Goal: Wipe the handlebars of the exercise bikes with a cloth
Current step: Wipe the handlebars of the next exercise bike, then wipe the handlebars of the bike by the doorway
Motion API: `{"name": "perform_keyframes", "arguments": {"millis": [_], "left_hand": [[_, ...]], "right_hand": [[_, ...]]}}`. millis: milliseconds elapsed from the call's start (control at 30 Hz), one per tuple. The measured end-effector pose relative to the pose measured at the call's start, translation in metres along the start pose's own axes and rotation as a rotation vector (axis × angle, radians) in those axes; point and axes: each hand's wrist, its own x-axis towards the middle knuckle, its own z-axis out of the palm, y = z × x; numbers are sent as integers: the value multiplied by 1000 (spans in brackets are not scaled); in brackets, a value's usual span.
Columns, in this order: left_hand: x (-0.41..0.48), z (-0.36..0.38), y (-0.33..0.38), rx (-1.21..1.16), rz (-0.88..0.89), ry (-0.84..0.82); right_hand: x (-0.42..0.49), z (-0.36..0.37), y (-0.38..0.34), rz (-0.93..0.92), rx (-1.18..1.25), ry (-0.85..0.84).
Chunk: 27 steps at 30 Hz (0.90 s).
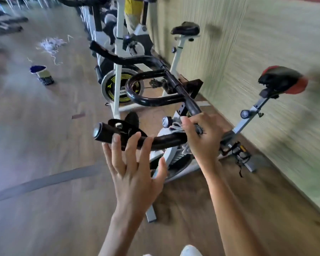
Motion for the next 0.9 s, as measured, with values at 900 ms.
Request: {"name": "perform_keyframes", "arguments": {"millis": [900], "left_hand": [[-28,-98,158,-1132,957,-1300]], "right_hand": [[-140,-198,-316,984,-802,1127]]}}
